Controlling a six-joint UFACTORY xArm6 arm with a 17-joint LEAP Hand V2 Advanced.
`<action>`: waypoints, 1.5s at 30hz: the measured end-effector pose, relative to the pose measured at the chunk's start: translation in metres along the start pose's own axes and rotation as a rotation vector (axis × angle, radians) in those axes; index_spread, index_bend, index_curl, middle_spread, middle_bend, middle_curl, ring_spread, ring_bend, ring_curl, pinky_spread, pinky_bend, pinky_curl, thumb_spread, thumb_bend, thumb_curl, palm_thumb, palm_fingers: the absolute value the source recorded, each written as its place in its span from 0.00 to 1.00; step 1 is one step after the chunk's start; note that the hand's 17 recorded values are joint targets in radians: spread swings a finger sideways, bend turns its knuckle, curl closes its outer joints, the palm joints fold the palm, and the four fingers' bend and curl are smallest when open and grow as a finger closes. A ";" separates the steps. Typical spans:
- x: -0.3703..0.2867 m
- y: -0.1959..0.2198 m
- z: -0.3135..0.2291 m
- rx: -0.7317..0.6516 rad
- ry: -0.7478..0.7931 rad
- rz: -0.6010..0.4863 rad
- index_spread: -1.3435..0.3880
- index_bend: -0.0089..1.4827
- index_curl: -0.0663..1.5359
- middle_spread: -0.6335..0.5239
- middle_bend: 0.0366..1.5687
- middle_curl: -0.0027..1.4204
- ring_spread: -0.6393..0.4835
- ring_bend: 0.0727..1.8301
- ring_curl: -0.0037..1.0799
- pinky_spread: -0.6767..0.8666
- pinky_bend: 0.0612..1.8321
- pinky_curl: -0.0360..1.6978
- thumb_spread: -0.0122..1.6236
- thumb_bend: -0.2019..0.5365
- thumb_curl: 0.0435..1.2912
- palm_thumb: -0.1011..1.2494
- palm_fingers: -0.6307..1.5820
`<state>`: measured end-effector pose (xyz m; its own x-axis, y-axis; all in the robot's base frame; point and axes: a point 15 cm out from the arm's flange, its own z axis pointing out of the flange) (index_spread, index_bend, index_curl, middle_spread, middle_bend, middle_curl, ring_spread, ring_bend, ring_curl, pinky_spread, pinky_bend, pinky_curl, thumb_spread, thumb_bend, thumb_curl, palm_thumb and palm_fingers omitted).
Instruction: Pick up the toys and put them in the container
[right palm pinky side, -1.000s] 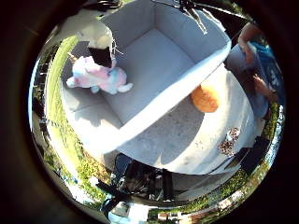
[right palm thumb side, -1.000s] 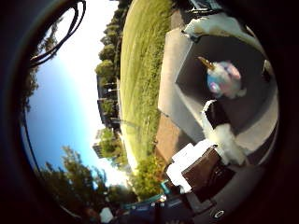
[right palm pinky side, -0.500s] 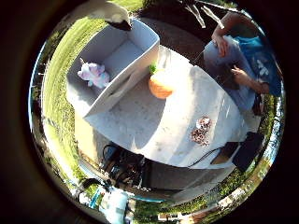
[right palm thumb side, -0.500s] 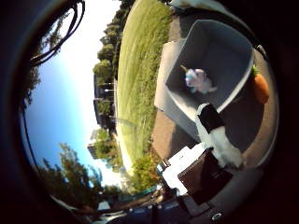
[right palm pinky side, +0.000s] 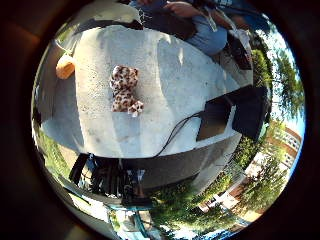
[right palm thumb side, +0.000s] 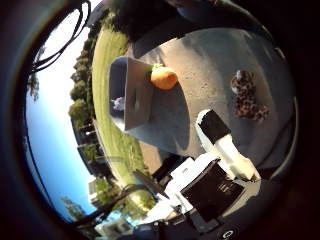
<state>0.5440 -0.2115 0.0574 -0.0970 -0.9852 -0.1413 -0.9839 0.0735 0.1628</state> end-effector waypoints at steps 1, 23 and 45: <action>0.006 -0.001 0.011 -0.001 0.000 0.022 0.70 0.11 0.19 0.68 0.09 0.23 0.84 0.23 0.29 0.74 0.30 0.21 0.71 0.24 0.30 0.57 0.34; 0.032 0.010 0.161 -0.103 0.012 0.252 0.76 0.07 0.16 0.67 0.12 0.25 0.86 0.34 0.32 0.78 0.44 0.21 0.71 0.24 0.28 0.54 0.46; -0.004 0.049 0.107 -0.281 0.001 0.133 0.40 0.39 0.03 0.41 0.70 0.64 0.51 0.72 0.67 0.60 0.74 0.45 0.66 0.27 0.43 0.82 0.75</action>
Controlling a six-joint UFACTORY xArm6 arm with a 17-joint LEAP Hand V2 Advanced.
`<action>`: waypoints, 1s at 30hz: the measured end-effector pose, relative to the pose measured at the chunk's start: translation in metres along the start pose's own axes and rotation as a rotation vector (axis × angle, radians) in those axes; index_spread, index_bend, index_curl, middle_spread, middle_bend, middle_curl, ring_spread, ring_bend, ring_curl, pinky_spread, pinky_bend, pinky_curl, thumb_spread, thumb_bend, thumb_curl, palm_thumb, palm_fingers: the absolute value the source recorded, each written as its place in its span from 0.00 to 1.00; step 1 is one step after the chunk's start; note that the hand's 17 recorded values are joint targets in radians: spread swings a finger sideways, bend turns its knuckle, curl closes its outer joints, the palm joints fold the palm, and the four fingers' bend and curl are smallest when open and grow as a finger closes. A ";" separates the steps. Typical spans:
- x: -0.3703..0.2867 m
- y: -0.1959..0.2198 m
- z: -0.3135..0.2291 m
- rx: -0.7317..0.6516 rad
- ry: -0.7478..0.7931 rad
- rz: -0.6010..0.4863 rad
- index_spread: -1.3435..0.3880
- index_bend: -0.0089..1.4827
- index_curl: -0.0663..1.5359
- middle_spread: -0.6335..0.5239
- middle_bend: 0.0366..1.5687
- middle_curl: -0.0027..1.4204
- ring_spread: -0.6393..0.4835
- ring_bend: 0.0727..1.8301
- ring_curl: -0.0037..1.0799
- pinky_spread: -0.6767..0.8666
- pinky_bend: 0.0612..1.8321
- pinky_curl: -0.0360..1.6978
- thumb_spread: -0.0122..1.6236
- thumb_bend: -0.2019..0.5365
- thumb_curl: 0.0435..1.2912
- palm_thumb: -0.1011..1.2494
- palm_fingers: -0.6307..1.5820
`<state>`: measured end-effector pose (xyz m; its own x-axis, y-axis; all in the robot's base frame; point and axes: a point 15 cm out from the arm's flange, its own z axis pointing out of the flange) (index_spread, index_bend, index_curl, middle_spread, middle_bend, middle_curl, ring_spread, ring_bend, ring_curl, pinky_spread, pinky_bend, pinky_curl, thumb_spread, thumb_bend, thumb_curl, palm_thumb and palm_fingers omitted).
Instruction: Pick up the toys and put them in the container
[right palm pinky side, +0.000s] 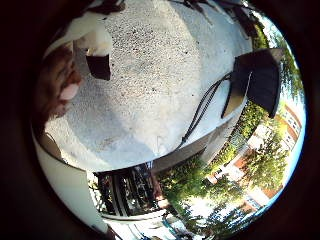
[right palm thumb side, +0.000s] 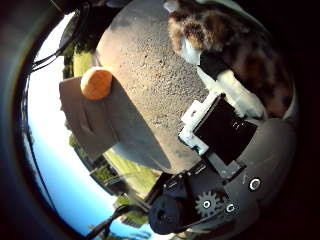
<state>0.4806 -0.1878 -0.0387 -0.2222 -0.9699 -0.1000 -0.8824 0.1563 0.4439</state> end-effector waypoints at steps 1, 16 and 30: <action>-0.008 0.009 -0.005 -0.028 0.000 -0.014 0.38 0.40 0.03 0.40 0.70 0.65 0.50 0.73 0.68 0.60 0.74 0.46 0.66 0.26 0.44 0.83 0.74; -0.146 0.124 -0.154 -0.126 -0.022 -0.306 0.25 0.56 0.03 0.38 0.76 0.73 0.47 0.78 0.75 0.55 0.78 0.54 0.70 0.26 0.51 0.81 0.67; -0.360 0.163 -0.181 0.050 0.001 -0.591 0.19 0.65 0.03 0.37 0.79 0.76 0.47 0.80 0.77 0.53 0.80 0.59 0.71 0.25 0.55 0.79 0.65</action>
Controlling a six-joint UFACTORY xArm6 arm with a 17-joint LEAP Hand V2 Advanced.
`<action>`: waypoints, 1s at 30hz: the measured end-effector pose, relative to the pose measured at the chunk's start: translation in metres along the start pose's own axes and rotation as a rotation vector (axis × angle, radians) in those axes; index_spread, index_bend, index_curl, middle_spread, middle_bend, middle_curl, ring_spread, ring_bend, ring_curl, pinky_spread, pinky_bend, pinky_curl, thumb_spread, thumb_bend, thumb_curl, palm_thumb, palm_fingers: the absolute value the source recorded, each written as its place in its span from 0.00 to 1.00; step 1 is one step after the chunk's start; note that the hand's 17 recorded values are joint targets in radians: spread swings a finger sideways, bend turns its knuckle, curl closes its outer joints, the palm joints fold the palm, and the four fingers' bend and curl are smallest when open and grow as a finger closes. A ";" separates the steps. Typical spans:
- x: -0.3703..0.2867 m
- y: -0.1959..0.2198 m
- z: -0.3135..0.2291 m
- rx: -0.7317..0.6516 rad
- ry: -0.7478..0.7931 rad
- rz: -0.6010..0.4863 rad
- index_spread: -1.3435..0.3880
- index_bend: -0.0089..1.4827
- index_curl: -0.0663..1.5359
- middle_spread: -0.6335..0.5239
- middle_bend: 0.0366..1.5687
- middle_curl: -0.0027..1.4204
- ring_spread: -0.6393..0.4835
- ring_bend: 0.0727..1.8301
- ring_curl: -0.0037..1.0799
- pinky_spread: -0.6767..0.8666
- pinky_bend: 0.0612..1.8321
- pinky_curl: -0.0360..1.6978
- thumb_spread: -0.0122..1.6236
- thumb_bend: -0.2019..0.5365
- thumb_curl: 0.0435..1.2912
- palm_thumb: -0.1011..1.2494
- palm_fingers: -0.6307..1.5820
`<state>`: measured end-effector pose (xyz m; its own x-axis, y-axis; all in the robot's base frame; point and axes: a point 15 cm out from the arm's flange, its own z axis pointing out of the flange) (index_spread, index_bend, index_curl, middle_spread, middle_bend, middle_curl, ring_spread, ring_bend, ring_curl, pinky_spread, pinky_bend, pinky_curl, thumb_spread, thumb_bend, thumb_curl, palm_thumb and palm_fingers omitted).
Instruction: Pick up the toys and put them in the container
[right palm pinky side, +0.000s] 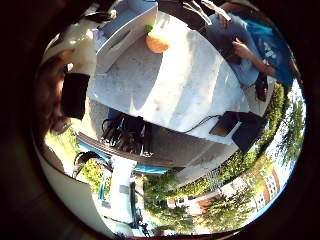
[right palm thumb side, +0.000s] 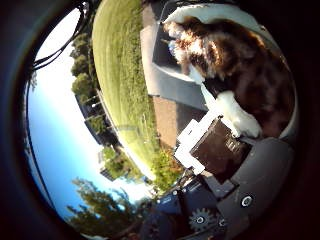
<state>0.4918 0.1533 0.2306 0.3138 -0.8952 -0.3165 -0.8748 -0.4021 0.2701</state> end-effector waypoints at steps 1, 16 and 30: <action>-0.012 -0.008 0.002 0.019 -0.010 -0.008 0.19 0.66 0.03 0.37 0.79 0.76 0.47 0.80 0.77 0.53 0.80 0.59 0.71 0.25 0.55 0.79 0.65; -0.056 -0.139 0.059 0.315 -0.137 0.060 0.20 0.72 0.03 0.38 0.80 0.76 0.47 0.81 0.78 0.52 0.80 0.60 0.72 0.25 0.54 0.74 0.64; -0.026 -0.162 0.120 0.296 -0.115 0.064 0.51 0.68 0.07 0.49 0.35 0.52 0.68 0.59 0.59 0.63 0.64 0.55 0.72 0.23 0.45 0.67 0.29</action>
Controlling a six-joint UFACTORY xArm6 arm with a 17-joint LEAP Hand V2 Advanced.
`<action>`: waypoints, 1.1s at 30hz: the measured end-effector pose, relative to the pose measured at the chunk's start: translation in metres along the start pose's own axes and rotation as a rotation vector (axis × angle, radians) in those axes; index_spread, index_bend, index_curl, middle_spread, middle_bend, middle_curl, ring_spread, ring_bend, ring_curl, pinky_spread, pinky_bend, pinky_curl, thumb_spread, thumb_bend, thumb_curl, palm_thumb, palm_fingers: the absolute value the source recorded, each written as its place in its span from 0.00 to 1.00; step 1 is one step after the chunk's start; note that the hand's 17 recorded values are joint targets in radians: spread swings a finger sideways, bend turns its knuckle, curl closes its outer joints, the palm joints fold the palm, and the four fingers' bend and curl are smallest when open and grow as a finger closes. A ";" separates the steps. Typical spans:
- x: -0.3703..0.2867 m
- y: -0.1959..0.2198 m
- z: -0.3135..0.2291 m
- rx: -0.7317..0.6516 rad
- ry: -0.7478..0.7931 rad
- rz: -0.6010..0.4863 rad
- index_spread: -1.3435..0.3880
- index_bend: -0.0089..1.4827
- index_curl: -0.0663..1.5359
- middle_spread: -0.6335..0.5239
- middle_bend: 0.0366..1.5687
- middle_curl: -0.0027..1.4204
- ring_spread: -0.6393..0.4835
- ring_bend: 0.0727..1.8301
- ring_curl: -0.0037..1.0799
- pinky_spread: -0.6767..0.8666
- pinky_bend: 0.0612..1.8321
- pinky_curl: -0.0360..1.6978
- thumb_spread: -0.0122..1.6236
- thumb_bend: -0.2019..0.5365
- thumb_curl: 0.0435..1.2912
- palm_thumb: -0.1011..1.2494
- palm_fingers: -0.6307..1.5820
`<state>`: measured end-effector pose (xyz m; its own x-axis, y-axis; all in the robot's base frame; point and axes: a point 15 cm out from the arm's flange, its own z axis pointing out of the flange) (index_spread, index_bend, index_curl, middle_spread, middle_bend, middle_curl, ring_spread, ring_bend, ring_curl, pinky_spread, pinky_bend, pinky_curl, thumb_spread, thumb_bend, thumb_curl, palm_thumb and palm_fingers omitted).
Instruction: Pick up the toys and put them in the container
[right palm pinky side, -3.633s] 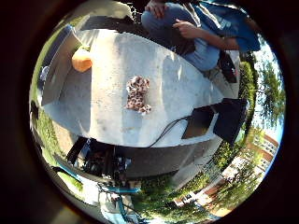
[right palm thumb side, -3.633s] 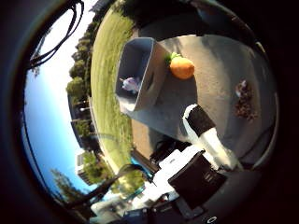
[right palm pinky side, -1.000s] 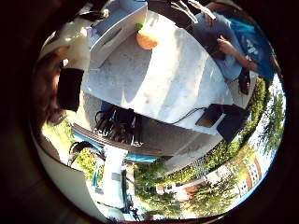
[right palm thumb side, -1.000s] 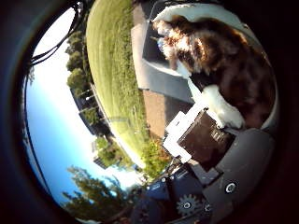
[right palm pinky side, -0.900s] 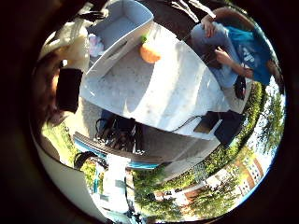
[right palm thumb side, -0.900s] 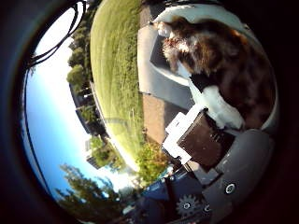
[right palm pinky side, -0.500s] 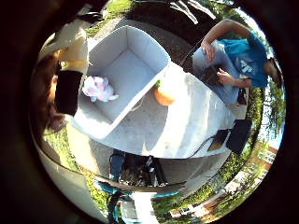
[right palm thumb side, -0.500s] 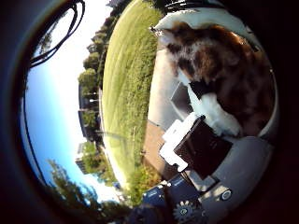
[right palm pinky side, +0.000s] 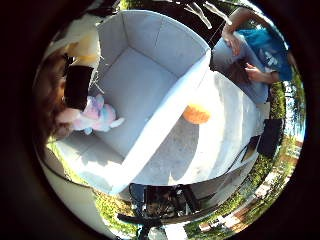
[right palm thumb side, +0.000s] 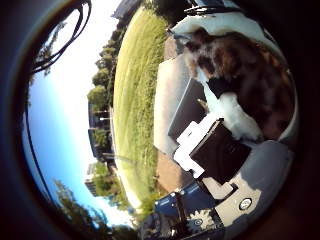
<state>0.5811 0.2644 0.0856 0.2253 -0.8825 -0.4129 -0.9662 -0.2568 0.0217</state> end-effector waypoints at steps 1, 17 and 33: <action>0.001 0.003 0.001 -0.013 -0.001 -0.027 0.52 0.67 0.07 0.50 0.33 0.50 0.69 0.57 0.58 0.64 0.63 0.54 0.72 0.23 0.45 0.66 0.26; 0.122 0.044 -0.122 -0.040 -0.031 -0.118 0.53 0.25 0.11 0.59 0.09 0.28 0.82 0.28 0.30 0.75 0.38 0.34 0.66 0.23 0.40 0.66 0.27; 0.262 0.037 -0.090 0.067 0.051 0.083 0.68 0.12 0.18 0.61 0.10 0.25 0.82 0.23 0.28 0.75 0.30 0.26 0.68 0.24 0.36 0.62 0.33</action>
<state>0.6153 -0.0120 0.0597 0.1483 -0.9189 -0.3656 -0.9877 -0.1562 -0.0080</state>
